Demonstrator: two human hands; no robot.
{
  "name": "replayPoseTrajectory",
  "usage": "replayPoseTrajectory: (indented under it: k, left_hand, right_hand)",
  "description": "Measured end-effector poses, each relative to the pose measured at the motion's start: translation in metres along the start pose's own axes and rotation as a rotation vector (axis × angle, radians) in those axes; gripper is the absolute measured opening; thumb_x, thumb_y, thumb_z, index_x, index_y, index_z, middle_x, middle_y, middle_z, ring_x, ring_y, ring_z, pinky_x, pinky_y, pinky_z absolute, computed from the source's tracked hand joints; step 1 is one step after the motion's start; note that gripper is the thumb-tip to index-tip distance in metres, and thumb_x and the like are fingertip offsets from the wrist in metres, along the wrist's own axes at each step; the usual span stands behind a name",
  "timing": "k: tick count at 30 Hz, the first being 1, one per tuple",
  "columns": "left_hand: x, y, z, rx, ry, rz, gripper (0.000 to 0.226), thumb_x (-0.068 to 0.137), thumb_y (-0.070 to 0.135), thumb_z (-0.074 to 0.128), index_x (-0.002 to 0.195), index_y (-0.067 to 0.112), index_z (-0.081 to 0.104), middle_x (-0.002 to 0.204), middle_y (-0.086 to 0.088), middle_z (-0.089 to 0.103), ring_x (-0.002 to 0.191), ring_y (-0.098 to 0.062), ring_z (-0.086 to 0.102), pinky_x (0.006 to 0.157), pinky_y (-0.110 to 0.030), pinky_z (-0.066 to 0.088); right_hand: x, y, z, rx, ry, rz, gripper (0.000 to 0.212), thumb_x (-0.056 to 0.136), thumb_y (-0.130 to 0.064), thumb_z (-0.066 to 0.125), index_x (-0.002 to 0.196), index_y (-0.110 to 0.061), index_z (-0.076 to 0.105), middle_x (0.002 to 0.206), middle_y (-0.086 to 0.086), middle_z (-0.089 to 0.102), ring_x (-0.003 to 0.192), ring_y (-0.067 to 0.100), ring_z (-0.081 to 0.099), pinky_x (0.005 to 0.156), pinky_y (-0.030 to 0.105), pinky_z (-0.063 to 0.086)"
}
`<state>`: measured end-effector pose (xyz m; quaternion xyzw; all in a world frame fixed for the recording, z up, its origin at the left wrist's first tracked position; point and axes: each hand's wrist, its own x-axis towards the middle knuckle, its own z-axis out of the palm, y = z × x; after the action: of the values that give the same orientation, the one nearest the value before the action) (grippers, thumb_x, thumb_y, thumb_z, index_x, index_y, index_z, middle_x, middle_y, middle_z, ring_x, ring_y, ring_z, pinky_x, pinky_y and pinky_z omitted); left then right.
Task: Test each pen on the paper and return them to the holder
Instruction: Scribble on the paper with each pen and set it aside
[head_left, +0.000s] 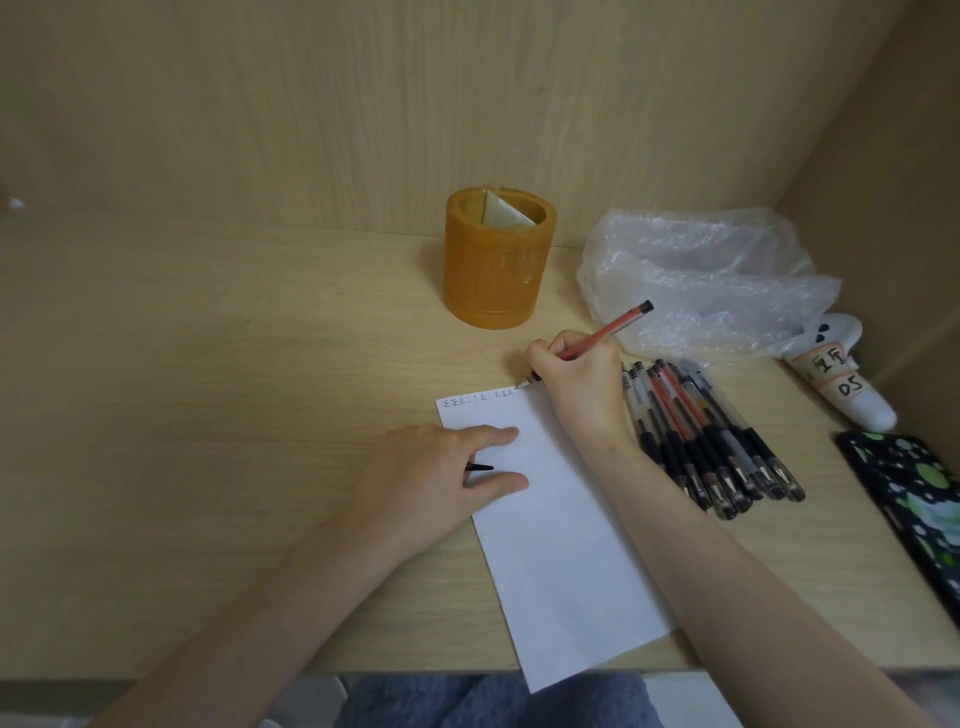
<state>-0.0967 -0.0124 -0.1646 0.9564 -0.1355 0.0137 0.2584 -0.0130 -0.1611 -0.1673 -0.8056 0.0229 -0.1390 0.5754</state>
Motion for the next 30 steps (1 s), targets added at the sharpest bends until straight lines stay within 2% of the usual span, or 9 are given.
replayPoseTrajectory:
  k: [5,10,14,19,22,25,30]
  left_hand:
    - [-0.0004,0.0002,-0.0002,-0.007,-0.007,-0.003,0.049,0.076,0.067,0.051,0.122,0.05,0.05,0.078,0.016,0.065,0.084,-0.001,0.059,0.07,-0.017,0.039]
    - [-0.0002,-0.0002,-0.0003,-0.005,0.0,0.007,0.049,0.076,0.067,0.051,0.122,0.05,0.05,0.079,0.016,0.065,0.084,0.0,0.059,0.064,-0.012,0.035]
    - [-0.0003,0.0002,-0.0009,-0.002,0.0,0.015,0.05,0.076,0.067,0.05,0.123,0.049,0.05,0.073,0.015,0.062,0.084,-0.001,0.059,0.064,-0.015,0.035]
    - [-0.001,0.0008,-0.002,-0.003,0.011,0.03,0.05,0.077,0.066,0.051,0.123,0.048,0.05,0.081,0.016,0.066,0.085,0.001,0.058,0.061,-0.004,0.029]
    - [-0.0009,0.0015,-0.0025,0.001,0.011,0.026,0.05,0.077,0.066,0.051,0.124,0.048,0.05,0.08,0.016,0.066,0.085,0.0,0.059,0.062,-0.008,0.032]
    - [-0.001,0.0026,-0.003,0.004,0.009,0.017,0.05,0.077,0.066,0.051,0.124,0.048,0.05,0.067,0.019,0.058,0.076,0.0,0.057,0.06,-0.009,0.033]
    - [-0.0008,0.002,-0.0022,-0.013,0.008,0.004,0.049,0.078,0.064,0.052,0.124,0.047,0.051,0.063,0.02,0.052,0.075,0.0,0.055,0.063,-0.014,0.034]
  right_hand:
    - [-0.0009,-0.0016,-0.0003,-0.001,-0.009,-0.011,0.033,0.076,-0.001,0.059,0.046,-0.007,0.047,0.058,0.023,0.059,0.053,0.011,0.049,0.05,0.012,0.038]
    - [-0.0003,-0.0012,-0.0004,-0.003,0.002,-0.005,0.028,0.077,-0.003,0.059,0.051,0.004,0.051,0.062,0.027,0.06,0.054,0.013,0.048,0.05,0.014,0.038]
    - [-0.0005,-0.0007,0.0,-0.014,0.004,-0.01,0.029,0.078,-0.004,0.059,0.05,-0.002,0.051,0.061,0.024,0.062,0.054,0.012,0.049,0.05,0.014,0.038]
    - [0.0002,0.0005,-0.0012,0.016,-0.001,-0.011,0.03,0.08,-0.004,0.059,0.051,0.002,0.052,0.062,0.024,0.062,0.052,0.009,0.049,0.051,0.013,0.039]
    - [0.0,0.0005,-0.0002,0.012,-0.013,-0.023,0.031,0.079,-0.004,0.06,0.05,0.0,0.051,0.06,0.023,0.061,0.052,0.008,0.049,0.052,0.011,0.038]
    - [-0.0009,0.0001,-0.0006,0.015,-0.024,-0.035,0.034,0.077,-0.002,0.061,0.046,-0.006,0.048,0.055,0.017,0.057,0.049,0.003,0.046,0.051,0.01,0.037]
    - [-0.0005,0.0008,-0.0023,0.028,-0.025,-0.035,0.037,0.078,-0.003,0.06,0.044,-0.009,0.047,0.053,0.011,0.056,0.048,0.003,0.046,0.051,0.01,0.037]
